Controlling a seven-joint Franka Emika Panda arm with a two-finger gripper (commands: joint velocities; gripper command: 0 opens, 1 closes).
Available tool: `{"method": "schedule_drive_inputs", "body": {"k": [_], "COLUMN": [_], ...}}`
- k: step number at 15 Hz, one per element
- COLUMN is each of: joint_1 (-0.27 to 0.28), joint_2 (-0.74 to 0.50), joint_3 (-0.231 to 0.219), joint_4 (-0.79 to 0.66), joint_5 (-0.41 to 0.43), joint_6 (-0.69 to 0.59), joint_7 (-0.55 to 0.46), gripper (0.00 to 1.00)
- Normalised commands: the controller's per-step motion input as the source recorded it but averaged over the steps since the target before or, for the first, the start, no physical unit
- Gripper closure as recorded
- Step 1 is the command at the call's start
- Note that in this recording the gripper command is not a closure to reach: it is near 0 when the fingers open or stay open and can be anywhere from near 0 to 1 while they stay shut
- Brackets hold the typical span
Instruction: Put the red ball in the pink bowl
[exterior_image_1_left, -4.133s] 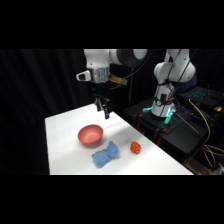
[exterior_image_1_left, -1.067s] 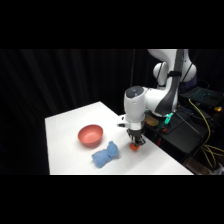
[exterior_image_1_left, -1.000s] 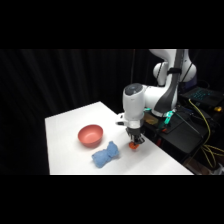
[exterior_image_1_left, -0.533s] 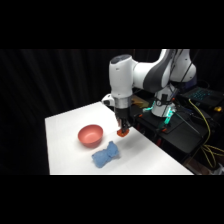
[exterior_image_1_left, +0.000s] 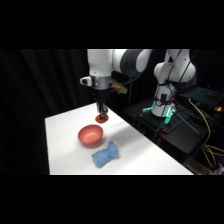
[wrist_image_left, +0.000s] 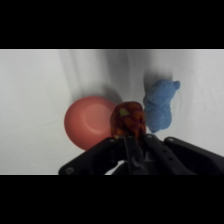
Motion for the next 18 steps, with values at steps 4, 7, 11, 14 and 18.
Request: {"method": "schedule_drive_inputs", "body": {"k": [4,7,11,14,18], "joint_1": [-0.082,-0.050,-0.036,-0.042,-0.028], "joint_2": [0.37,0.38,0.25,0.18,0.14], "joint_3": [-0.075,-0.049,-0.030,-0.010,0.011], "joint_4": [0.43,0.36,0.26,0.23,0.24], "joint_5": [-0.050,0.033,0.083,0.151,0.159], "joint_6": [-0.06,0.03,0.04,-0.01,-0.05], "joint_7": [-0.10,-0.17,-0.22,-0.25,-0.23], "gripper": [0.06,0.07,0.08,0.00,0.00]}}
